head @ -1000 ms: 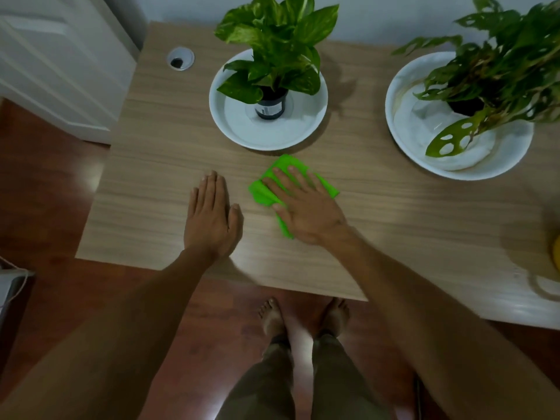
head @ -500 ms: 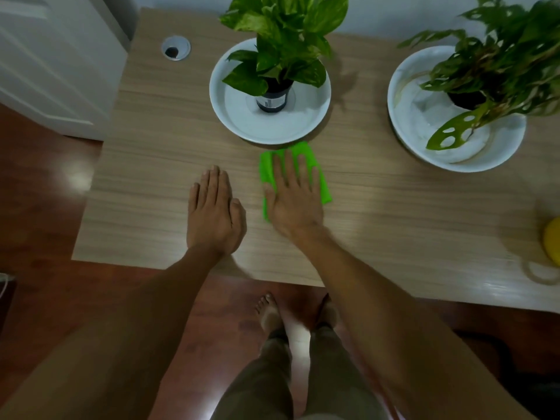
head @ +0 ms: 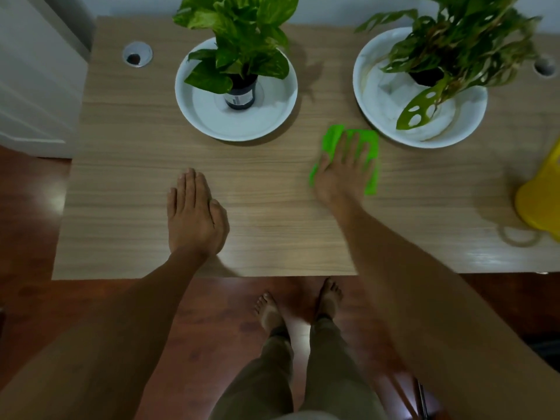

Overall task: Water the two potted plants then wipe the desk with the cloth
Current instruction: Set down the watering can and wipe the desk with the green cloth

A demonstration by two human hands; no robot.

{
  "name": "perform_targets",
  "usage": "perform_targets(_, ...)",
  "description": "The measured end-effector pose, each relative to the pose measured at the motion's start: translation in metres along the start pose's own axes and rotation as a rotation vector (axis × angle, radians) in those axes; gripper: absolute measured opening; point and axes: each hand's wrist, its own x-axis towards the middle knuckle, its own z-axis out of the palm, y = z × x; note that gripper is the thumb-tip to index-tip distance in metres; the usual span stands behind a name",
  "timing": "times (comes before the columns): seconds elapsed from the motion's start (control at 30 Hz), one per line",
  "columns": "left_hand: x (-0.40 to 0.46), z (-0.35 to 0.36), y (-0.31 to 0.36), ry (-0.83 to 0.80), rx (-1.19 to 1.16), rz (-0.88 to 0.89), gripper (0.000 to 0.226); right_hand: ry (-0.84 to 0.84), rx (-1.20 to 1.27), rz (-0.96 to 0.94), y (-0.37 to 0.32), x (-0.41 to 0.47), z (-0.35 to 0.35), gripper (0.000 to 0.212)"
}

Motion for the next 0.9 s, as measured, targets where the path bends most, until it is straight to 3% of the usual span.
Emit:
perform_targets(0.13, 0.000, 0.000, 0.000, 0.008, -0.002, 0.001, 0.065, -0.091, -0.042, -0.472, -0.058, -0.070, 0.029, 0.066)
perform_targets(0.2, 0.001, 0.000, -0.001, 0.018, 0.010, 0.006, 0.065, -0.120, -0.097, -0.682, -0.044, -0.097, 0.033, 0.063)
perform_targets(0.27, 0.001, 0.000, -0.001, 0.012, 0.006, 0.016, 0.065, -0.140, -0.113, -0.756, -0.004, -0.096, 0.030, 0.061)
perform_targets(0.33, 0.000, 0.000, 0.001, -0.006, -0.017, 0.016, 0.066, -0.115, -0.107, -0.669, 0.043, -0.074, 0.023, 0.061)
perform_targets(0.43, 0.001, -0.006, -0.003, -0.013, -0.067, 0.016, 0.066, 0.003, -0.100, -0.355, 0.096, -0.024, 0.003, 0.064)
perform_targets(0.5, 0.004, -0.015, -0.015, -0.018, -0.079, -0.008, 0.067, 0.008, -0.058, -0.101, 0.094, -0.002, -0.007, 0.067)
perform_targets(0.57, 0.008, -0.023, -0.033, -0.015, -0.075, -0.047, 0.068, 0.034, -0.008, 0.036, 0.061, -0.001, -0.004, 0.066)
perform_targets(0.9, 0.023, -0.042, -0.102, -0.012, -0.032, -0.150, 0.069, -0.105, 0.004, -0.400, -0.154, -0.101, 0.068, 0.065)
